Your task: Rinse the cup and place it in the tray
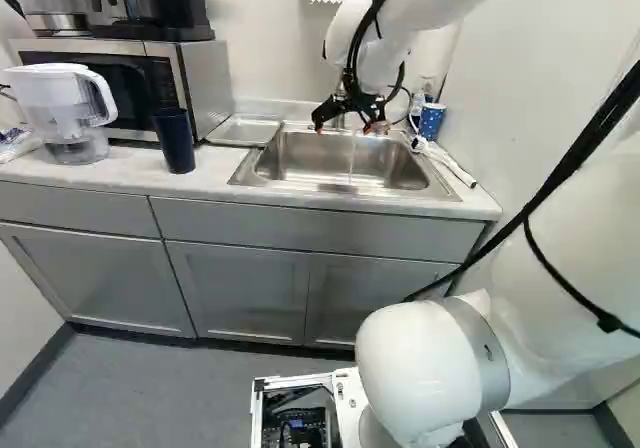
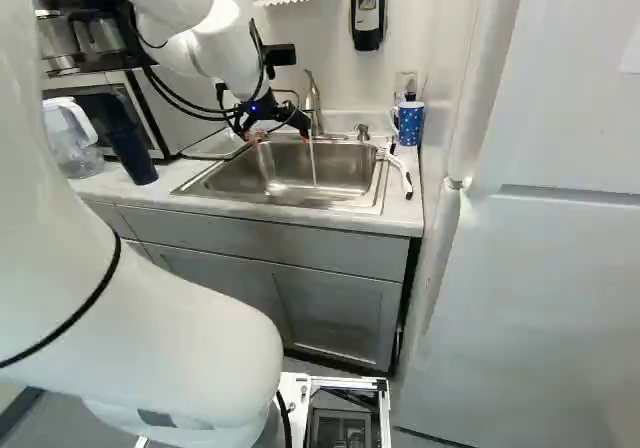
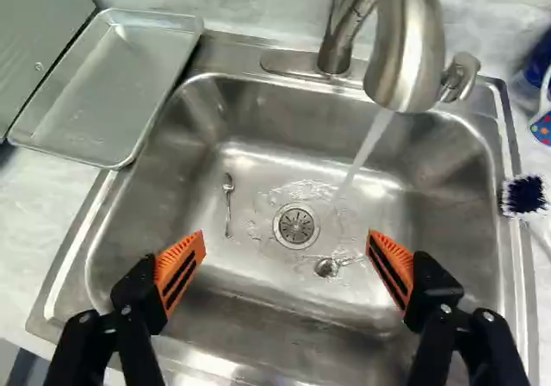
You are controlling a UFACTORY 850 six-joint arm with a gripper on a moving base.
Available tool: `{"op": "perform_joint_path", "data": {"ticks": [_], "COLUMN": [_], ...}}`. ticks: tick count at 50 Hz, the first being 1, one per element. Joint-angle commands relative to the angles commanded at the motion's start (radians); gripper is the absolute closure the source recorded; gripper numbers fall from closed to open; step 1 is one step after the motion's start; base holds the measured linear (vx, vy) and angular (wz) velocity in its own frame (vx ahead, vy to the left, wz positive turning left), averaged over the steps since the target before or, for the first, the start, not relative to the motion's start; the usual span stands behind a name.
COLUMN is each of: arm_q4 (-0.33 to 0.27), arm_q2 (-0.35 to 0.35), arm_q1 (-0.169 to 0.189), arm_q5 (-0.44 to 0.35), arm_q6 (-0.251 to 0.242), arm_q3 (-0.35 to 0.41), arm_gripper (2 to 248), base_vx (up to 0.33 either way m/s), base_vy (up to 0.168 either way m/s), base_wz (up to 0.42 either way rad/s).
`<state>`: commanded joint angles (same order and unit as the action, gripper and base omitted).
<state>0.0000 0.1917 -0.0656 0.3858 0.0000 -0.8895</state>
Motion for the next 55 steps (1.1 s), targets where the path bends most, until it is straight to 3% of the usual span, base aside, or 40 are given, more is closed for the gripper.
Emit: {"op": "perform_joint_path", "data": {"ticks": [55], "arm_q4": [0.000], "arm_q2": [-0.054], "arm_q1": [-0.199], "arm_q5": [0.000], "arm_q6": [0.000], "arm_q3": [-0.049], "arm_gripper": [3], "base_vx": [0.000], "base_vy": [0.000], "base_wz": [0.000]}}
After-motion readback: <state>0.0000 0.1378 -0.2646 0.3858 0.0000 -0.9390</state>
